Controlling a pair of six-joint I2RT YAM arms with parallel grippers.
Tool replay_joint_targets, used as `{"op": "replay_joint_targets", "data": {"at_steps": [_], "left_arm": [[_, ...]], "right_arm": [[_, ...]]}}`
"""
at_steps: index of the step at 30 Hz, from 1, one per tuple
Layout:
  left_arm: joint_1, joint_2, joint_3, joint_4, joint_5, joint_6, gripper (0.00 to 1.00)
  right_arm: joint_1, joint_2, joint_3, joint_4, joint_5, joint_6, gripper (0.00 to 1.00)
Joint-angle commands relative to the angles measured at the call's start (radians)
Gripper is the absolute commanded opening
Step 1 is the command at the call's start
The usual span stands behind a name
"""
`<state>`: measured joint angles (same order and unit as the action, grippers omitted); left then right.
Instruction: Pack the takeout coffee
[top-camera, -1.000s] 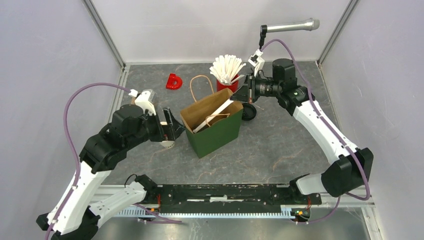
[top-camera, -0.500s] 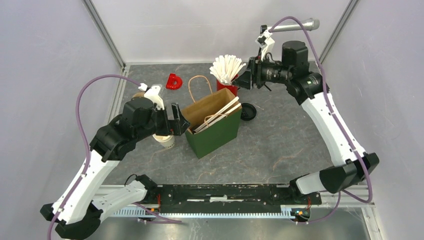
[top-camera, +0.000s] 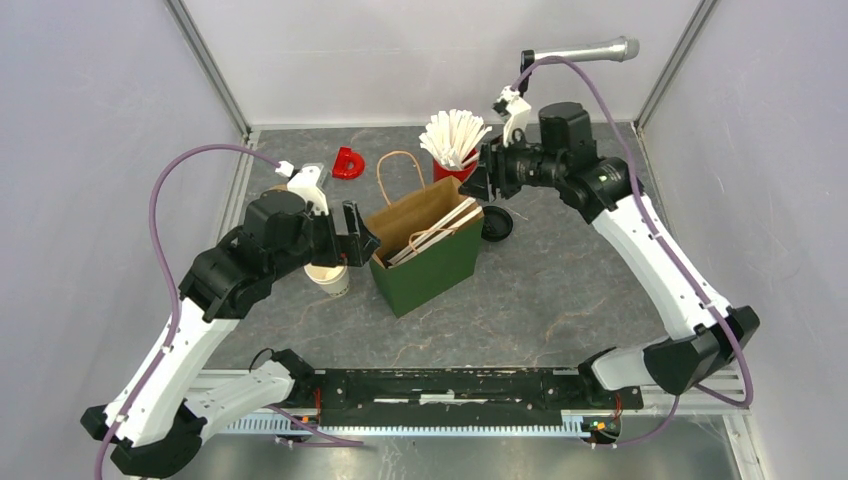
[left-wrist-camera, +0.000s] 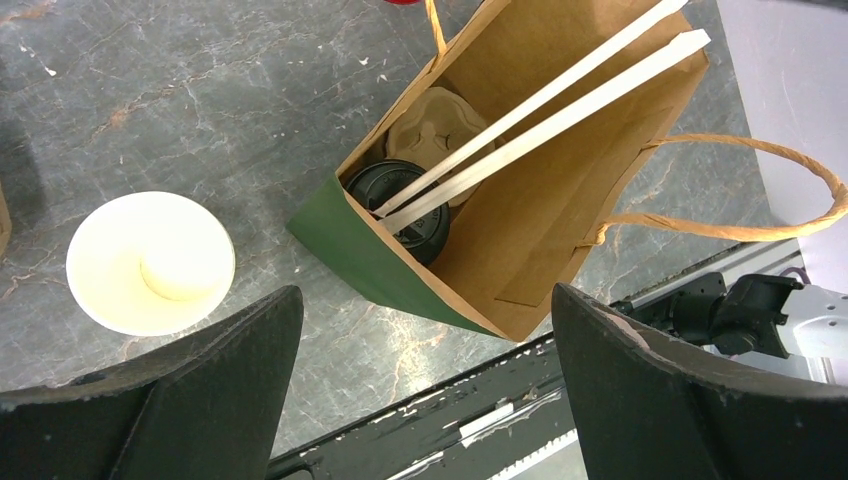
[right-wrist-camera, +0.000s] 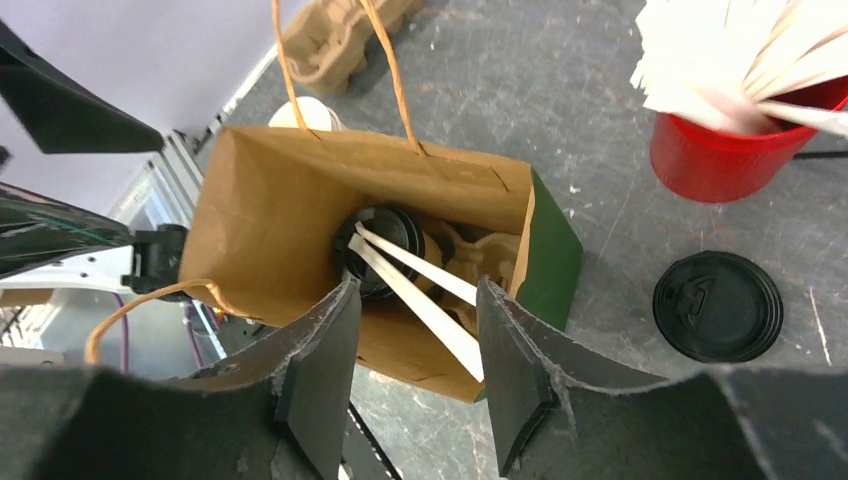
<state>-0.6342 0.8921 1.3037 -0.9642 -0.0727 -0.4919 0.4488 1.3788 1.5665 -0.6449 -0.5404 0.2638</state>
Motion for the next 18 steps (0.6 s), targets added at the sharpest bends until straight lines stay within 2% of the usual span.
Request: {"op": "replay_joint_targets", "data": {"at_steps": [1, 18], "left_arm": [[0.005, 0.002, 0.019, 0.041, -0.004, 0.047, 1.0], [0.005, -0.005, 0.003, 0.04, -0.005, 0.046, 1.0]], "right_arm": [[0.037, 0.025, 0.028, -0.045, 0.133, -0.054, 0.54], [0.045, 0.057, -0.046, -0.018, 0.155, -0.104, 0.55]]}}
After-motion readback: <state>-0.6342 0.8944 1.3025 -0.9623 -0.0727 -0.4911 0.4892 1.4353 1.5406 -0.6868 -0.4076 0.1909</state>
